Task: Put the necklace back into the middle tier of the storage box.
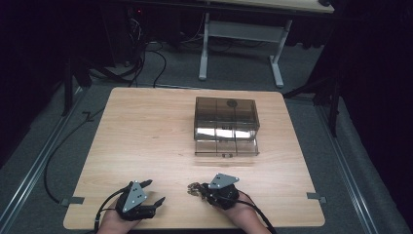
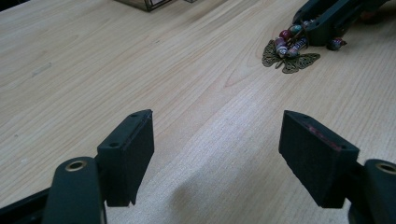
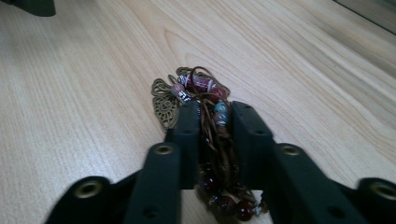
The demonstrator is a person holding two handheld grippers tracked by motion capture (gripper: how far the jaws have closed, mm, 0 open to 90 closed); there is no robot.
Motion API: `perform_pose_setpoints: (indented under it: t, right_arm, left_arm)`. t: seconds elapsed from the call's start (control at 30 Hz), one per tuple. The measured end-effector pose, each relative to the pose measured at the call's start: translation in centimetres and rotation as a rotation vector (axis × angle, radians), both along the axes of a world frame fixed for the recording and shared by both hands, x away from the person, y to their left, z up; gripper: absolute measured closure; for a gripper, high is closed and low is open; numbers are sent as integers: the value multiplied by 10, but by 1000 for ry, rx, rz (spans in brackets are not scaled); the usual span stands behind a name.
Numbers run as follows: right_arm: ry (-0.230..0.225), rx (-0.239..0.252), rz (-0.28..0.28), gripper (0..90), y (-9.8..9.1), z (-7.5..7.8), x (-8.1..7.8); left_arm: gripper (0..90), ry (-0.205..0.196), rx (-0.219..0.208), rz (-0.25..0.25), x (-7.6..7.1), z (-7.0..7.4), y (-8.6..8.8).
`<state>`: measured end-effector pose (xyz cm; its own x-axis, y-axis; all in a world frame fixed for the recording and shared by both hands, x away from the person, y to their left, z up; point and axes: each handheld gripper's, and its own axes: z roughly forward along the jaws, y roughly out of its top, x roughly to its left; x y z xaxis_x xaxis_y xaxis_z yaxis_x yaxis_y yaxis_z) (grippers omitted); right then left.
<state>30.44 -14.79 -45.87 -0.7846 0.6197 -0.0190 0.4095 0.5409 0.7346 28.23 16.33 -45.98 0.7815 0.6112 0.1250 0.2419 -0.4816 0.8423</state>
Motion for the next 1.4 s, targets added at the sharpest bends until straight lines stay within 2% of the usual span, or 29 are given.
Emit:
perform_pose_setpoints:
  t: [0.2,0.3,0.53,0.6,0.7,1.0,1.1,1.4]
  right_arm:
    - [3,10,16,808,0,0,-1]
    - [21,44,16,814,-2,1,-1]
    - [24,120,12,814,-7,7,-2]
    - [23,124,11,814,-8,8,-3]
    - [17,154,1,814,-11,11,-4]
    - [-22,203,-21,814,-22,22,-8]
    - [-33,208,-31,814,-26,24,-9]
    - [-56,227,-97,814,-51,29,-12]
  left_arm:
    - [269,1,1,3,0,0,0]
    - [269,1,2,9,1,0,0]
    - [269,3,1,11,1,0,0]
    - [269,3,1,11,1,0,0]
    - [270,2,0,11,1,0,0]
    - [269,1,1,13,1,0,0]
    - [269,1,0,12,1,0,0]
    - [269,1,-2,10,0,0,0]
